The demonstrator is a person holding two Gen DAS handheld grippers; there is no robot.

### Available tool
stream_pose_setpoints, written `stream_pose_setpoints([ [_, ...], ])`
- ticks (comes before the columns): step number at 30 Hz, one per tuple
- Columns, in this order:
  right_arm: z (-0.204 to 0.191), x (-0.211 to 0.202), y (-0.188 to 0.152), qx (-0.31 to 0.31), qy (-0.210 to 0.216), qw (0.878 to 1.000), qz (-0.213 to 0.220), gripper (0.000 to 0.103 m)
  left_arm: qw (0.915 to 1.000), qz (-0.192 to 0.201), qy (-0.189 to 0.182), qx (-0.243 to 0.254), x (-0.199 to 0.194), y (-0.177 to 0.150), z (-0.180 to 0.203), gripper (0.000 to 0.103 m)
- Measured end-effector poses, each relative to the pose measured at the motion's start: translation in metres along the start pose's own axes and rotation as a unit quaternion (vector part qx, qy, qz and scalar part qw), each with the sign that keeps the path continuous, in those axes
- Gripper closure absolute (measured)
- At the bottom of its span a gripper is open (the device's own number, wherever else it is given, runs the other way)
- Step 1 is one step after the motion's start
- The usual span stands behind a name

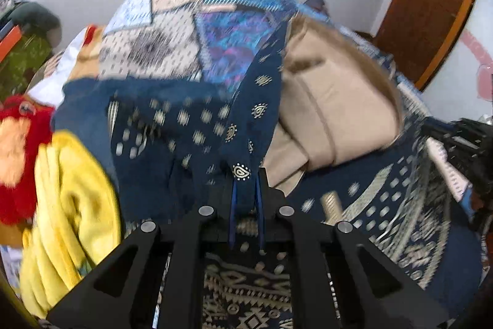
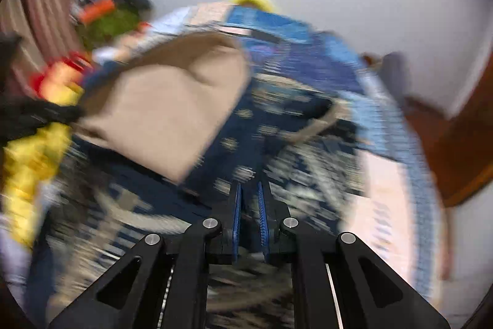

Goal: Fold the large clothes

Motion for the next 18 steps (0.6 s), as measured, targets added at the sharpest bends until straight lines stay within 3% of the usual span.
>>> stream_pose_setpoints([
  [1, 0.007, 0.006, -0.008, 0.01, -0.012, 1.0, -0.016, 0.095, 0.9999, -0.008, 0.008, -0.001, 0.008, -0.006, -0.001, 0.093],
  [5, 0.039, 0.028, -0.032, 0.061, 0.017, 0.994, -0.091, 0.095, 0.9983, -0.055, 0.021, -0.005, 0.046, -0.03, -0.007, 0.093],
  [8, 0.051, 0.02, -0.038, 0.066, 0.041, 0.994, -0.081, 0.095, 0.9967, -0.077, 0.022, -0.006, 0.054, -0.039, -0.009, 0.09],
  [10, 0.053, 0.007, -0.036, 0.058, 0.059, 0.994, -0.065, 0.095, 0.9963, -0.085, 0.01, 0.001, 0.049, -0.039, -0.009, 0.078],
  [13, 0.047, -0.014, -0.026, 0.038, 0.066, 0.997, -0.034, 0.095, 0.9985, -0.055, 0.001, -0.001, 0.022, -0.026, -0.011, 0.055],
  [18, 0.026, -0.041, 0.004, 0.01, 0.067, 0.998, 0.015, 0.095, 0.9992, 0.027, -0.005, -0.028, -0.03, 0.022, -0.023, 0.037],
])
Point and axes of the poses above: each gripper's, at about its wrist camera, not at the fingertips, and x roughly the way its jaws point, z to its right, y to its top, the point moved 5 cm from there along x, roughly the way its jaws point, and after that the axes turned 14 degrees about -z, right-handed, at the moved point
